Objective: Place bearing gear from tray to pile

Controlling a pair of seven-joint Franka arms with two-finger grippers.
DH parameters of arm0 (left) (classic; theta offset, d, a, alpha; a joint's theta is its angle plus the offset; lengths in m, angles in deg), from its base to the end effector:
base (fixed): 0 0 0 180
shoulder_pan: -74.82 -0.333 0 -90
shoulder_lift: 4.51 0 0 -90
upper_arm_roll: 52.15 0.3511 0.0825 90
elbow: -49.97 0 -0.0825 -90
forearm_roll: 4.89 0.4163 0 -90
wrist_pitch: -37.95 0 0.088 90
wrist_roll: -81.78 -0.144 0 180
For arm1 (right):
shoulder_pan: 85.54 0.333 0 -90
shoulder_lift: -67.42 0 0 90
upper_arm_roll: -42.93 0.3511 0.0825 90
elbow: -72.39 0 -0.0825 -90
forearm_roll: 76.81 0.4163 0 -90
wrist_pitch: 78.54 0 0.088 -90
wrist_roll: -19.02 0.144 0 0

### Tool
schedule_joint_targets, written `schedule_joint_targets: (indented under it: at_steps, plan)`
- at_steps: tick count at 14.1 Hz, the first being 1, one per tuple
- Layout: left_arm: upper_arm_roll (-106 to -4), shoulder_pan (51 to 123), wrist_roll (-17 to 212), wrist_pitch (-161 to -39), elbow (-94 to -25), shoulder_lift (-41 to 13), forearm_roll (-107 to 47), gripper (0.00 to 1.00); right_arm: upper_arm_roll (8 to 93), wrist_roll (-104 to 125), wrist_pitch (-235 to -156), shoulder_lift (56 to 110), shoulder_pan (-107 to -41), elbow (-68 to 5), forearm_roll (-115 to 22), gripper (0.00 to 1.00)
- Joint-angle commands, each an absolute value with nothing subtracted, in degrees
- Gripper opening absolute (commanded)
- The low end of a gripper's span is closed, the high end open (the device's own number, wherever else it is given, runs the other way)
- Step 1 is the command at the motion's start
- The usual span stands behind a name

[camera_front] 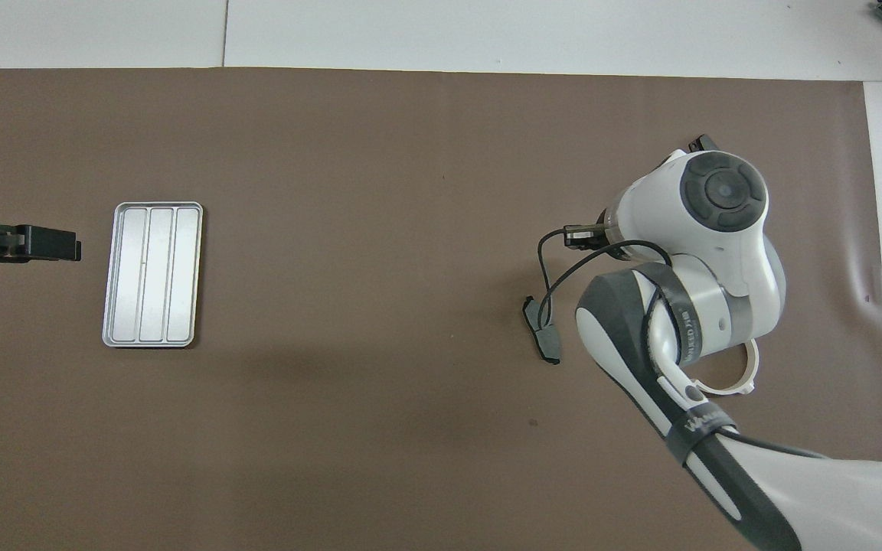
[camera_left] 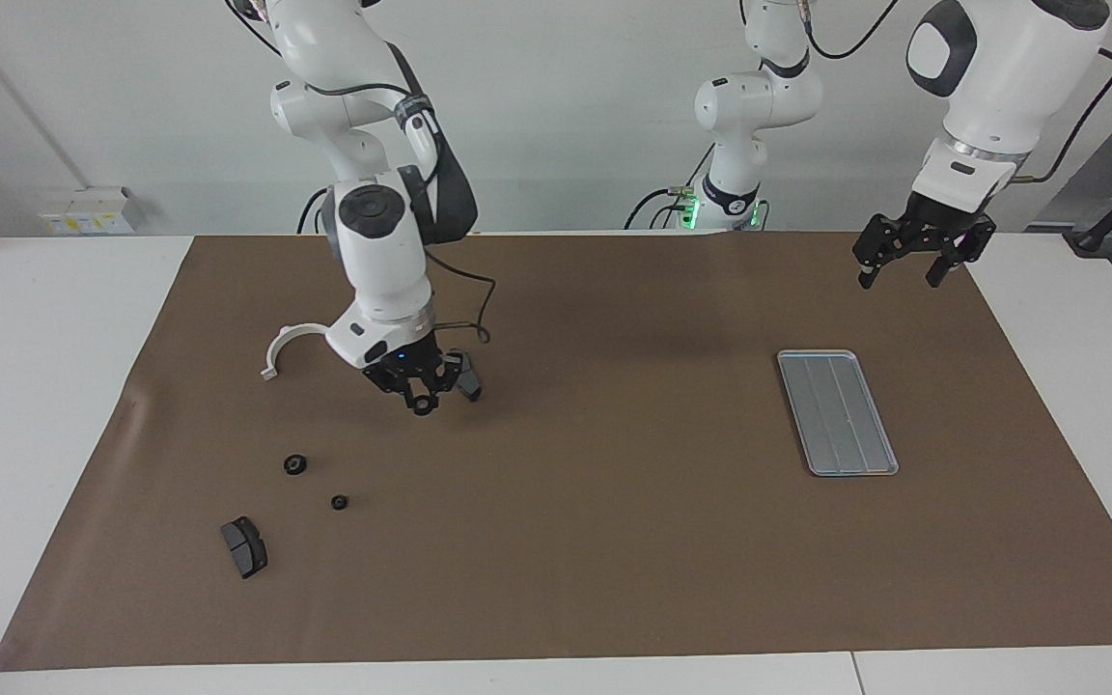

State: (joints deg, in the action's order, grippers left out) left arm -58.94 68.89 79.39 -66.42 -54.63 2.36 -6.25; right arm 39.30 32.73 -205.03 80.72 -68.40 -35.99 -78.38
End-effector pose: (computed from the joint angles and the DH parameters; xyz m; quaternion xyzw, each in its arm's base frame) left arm 0.5677 -0.0144 0.5838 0.9980 -0.0260 0.0576 0.0038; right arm 0.6402 0.1538 0.3715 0.9989 0.0071 0.0453 0.0081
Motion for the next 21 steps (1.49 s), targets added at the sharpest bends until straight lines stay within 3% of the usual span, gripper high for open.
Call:
schedule_joint_targets:
  at_steps: [1, 6, 12, 17, 18, 19, 20, 21]
  plan:
    - [-58.57, 69.37, 79.05, -65.58, -54.97, 2.96, -5.76, 1.00, 40.21, 25.81, -205.10, 80.25, -73.13, -37.30, -79.18, 0.00]
    - [-58.57, 69.46, 79.05, -65.50, -54.97, 3.05, -5.76, 1.00, 40.29, 17.45, -207.90, 78.93, -79.03, -43.00, -78.21, 0.00]
    - [-58.66, 69.55, 79.14, -65.06, -55.23, 3.23, -5.76, 1.00, 40.38, 17.52, -216.43, 82.97, -79.83, -43.63, -75.41, 0.00]
    - [-58.74, 69.99, 78.79, -65.32, -55.23, 3.23, -5.76, 1.00, 40.38, 19.45, -217.58, 84.64, -79.04, -43.71, -75.14, 0.00]
    - [-58.74, 69.90, 78.79, -65.32, -55.23, 3.23, -5.76, 1.00, 40.47, 20.15, -217.58, 84.64, -78.95, -44.32, -75.14, 0.09]
    - [-58.74, 69.99, 78.79, -65.41, -55.32, 3.23, -5.76, 1.00, 40.56, 20.59, -217.67, 84.64, -78.95, -44.68, -75.14, 0.45]
    - [-58.74, 69.99, 78.70, -65.58, -55.23, 3.23, -5.76, 1.00, 40.56, 20.60, -217.93, 84.56, -78.95, -44.86, -75.14, 0.99]
    - [-58.74, 69.90, 78.79, -65.67, -55.32, 3.23, -5.76, 1.00, 40.56, 20.60, -217.85, 84.56, -79.03, -44.86, -75.14, 1.00]
